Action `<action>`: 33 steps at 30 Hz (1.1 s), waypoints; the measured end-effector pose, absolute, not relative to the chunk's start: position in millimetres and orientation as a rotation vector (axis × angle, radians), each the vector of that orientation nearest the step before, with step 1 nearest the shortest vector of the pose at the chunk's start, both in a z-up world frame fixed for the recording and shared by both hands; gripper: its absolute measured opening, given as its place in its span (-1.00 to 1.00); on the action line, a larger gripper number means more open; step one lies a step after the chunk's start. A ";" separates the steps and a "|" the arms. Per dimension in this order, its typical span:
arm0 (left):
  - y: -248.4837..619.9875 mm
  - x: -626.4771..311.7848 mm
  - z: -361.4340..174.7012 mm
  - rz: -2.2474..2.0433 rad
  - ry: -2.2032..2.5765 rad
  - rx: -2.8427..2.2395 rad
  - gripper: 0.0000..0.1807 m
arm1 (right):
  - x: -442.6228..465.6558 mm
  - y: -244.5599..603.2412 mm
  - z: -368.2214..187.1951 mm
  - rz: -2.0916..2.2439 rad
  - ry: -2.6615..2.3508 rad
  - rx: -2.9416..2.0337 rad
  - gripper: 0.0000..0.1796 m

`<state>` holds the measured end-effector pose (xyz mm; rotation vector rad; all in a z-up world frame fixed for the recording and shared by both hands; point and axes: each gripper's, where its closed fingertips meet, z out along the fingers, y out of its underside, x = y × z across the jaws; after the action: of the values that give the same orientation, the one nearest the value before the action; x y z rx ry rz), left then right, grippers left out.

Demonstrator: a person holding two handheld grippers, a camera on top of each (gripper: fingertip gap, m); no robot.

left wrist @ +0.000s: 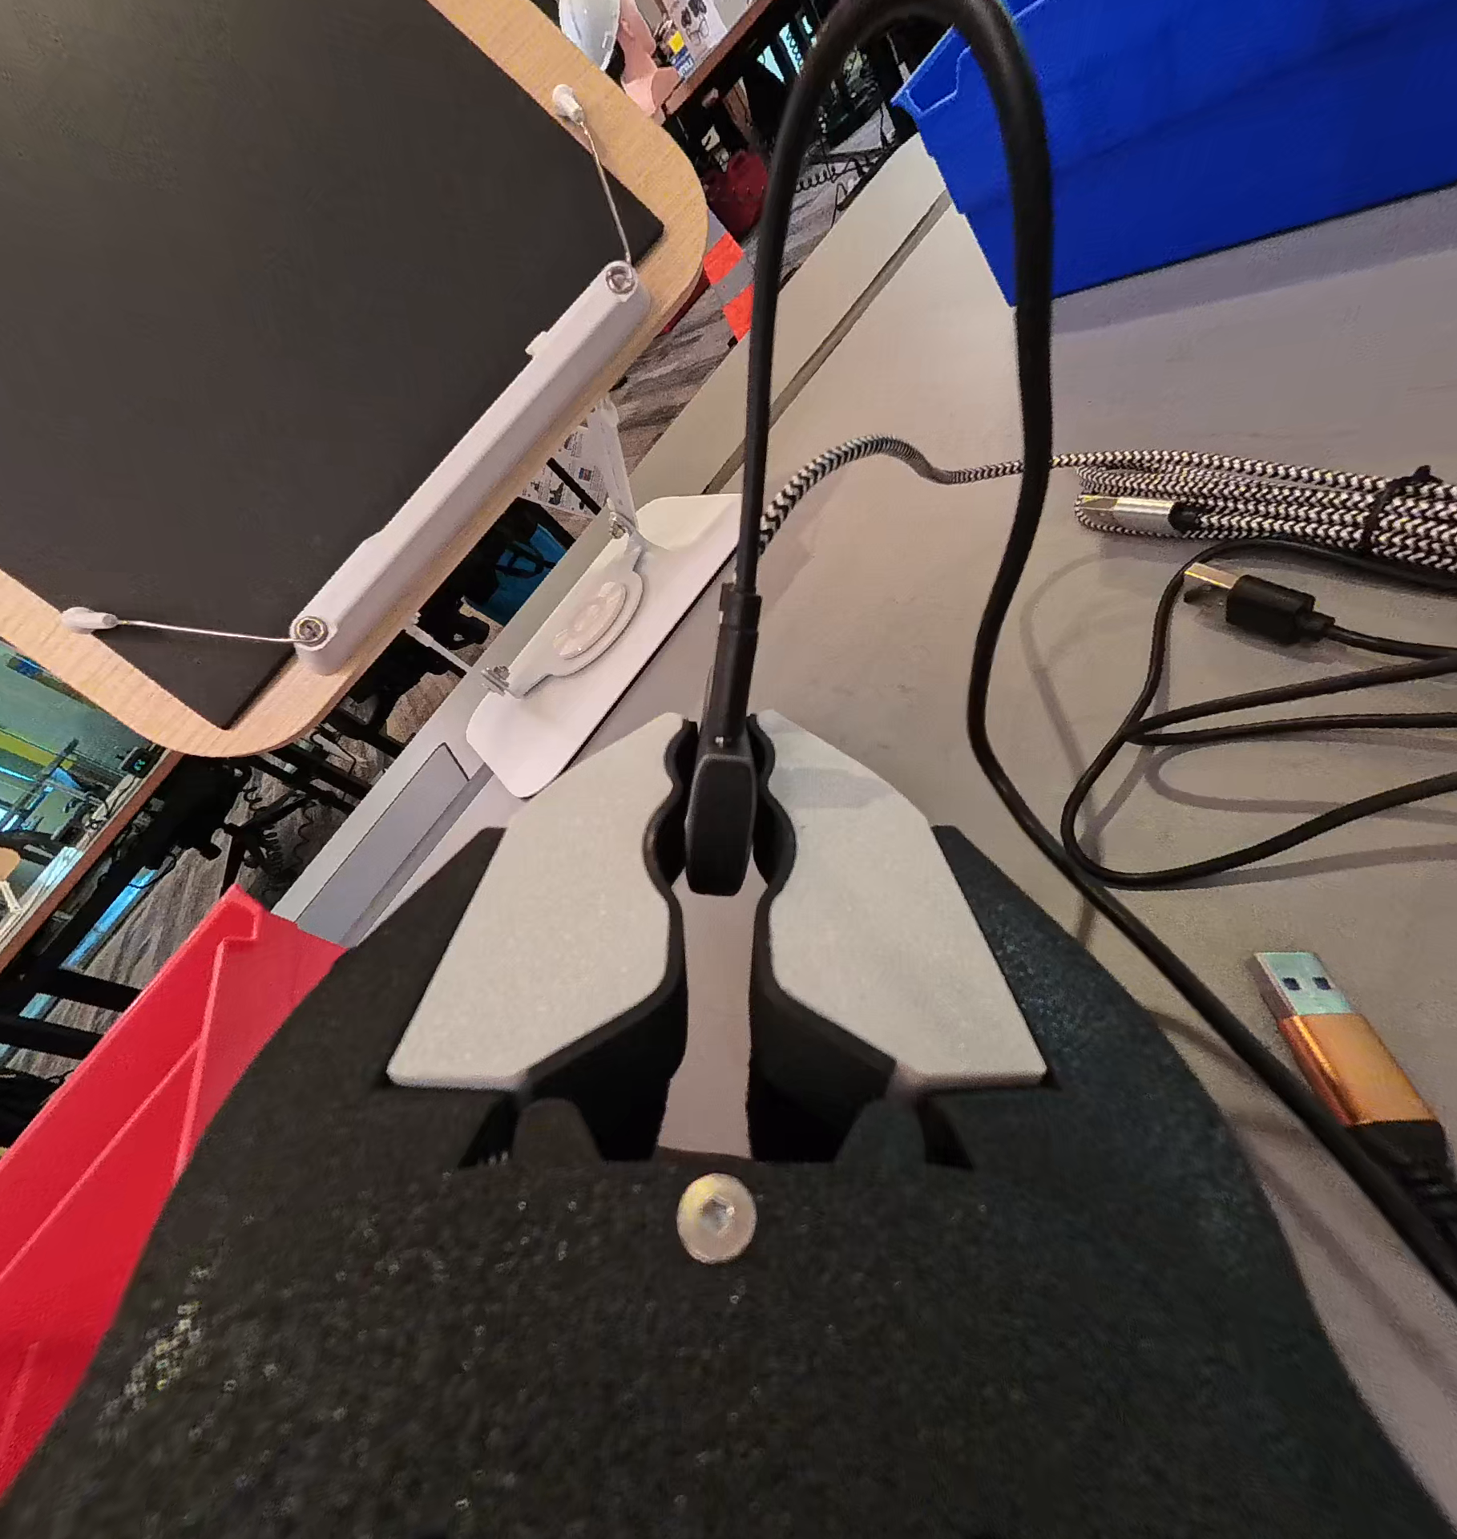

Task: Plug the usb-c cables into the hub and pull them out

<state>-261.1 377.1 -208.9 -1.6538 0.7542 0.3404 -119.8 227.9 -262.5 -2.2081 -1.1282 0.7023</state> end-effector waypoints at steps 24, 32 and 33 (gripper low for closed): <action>377.3 -275.1 -194.0 0.321 0.649 -1.641 -0.89 | -186.6 277.4 -286.1 0.323 -0.787 -2.267 -0.47; 377.5 -277.0 -194.7 0.333 0.658 -1.645 -0.89 | -177.6 275.9 -285.5 0.287 -1.044 -2.197 -0.95; 377.6 -276.9 -195.4 0.334 0.659 -1.646 -0.89 | -173.4 272.1 -285.5 0.305 -1.105 -2.188 -0.95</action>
<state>-276.9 377.6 -195.4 -1.6461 0.6592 0.3343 -173.4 272.1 -285.5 -2.1878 -1.1051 0.3054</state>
